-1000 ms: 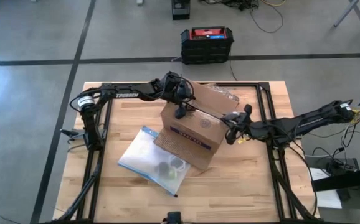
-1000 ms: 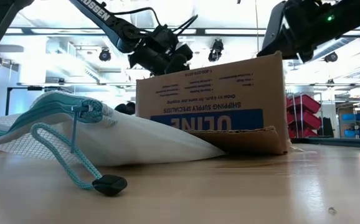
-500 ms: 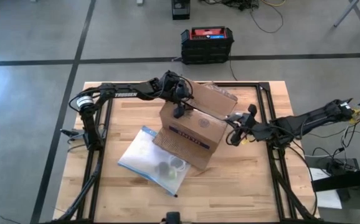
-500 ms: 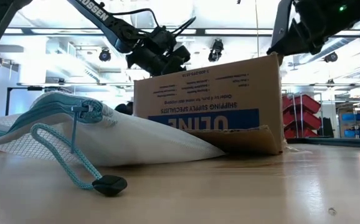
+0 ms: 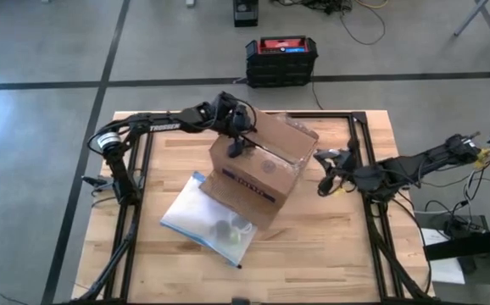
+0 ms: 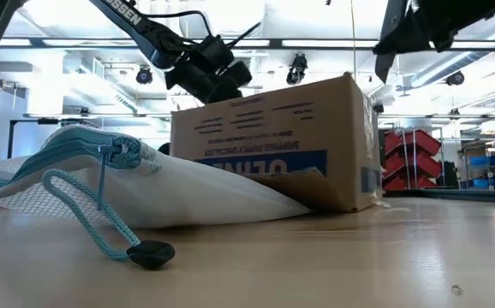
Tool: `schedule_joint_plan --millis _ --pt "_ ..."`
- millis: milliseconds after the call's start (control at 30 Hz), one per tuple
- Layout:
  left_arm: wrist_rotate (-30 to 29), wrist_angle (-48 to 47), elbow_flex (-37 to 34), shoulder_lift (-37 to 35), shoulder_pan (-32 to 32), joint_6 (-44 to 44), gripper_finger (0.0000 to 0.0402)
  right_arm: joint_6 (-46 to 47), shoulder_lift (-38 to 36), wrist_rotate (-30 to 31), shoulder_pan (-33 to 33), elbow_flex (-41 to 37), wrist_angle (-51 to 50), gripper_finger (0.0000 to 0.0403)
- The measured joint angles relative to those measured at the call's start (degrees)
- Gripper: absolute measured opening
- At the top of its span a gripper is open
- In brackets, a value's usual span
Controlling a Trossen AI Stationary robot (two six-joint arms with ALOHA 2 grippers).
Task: Pack items into zip bag
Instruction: Break down the cardboard box until it is completely flat
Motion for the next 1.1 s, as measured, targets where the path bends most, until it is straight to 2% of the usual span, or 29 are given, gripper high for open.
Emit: schedule_joint_plan --millis 100,200,333,400,500,633,800,933,1100 --pt "0.42 0.03 -1.36 -3.82 -3.34 -0.19 0.0273 -1.65 0.41 -0.15 -5.78 0.0 0.14 0.0052" --pt "-4.38 -0.94 -3.73 -7.46 -8.59 -0.38 0.0273 -3.41 0.46 -6.4 -13.98 0.0 -0.07 0.0052" --pt "-20.86 -2.25 -7.29 -12.87 -17.59 -0.74 0.0273 -6.26 1.4 -20.26 -25.5 0.0 -0.24 0.0052" --pt "-28.45 -3.41 -9.24 -15.38 -22.14 -2.47 0.0273 -7.38 2.47 -28.42 -29.15 -0.02 -0.3 0.0052" --pt "-34.15 -4.74 -12.31 -18.94 -27.27 -8.56 0.0273 -8.93 4.38 -34.69 -31.96 -0.07 -0.54 0.0052" --pt "-37.01 -5.08 -17.37 -23.45 -31.9 -18.2 0.0273 -9.18 5.86 -36.41 -32.14 -0.09 -2.33 0.0052" --pt "-41.08 -3.8 -24.07 -28.96 -33.44 -25.85 0.0273 -6.32 6.08 -41.29 -28.79 -0.09 -6.46 0.0052" --pt "-44.58 0.04 -28.73 -32.68 -31.75 -23.28 0.0273 -3.59 6.6 -45.56 -21.53 -0.09 -4.98 0.0052" --pt "-45.6 6.04 -30.45 -34.47 -25.91 -13.86 0.0273 1.17 8.38 -40.51 -10.87 0.05 -1.44 0.0052"
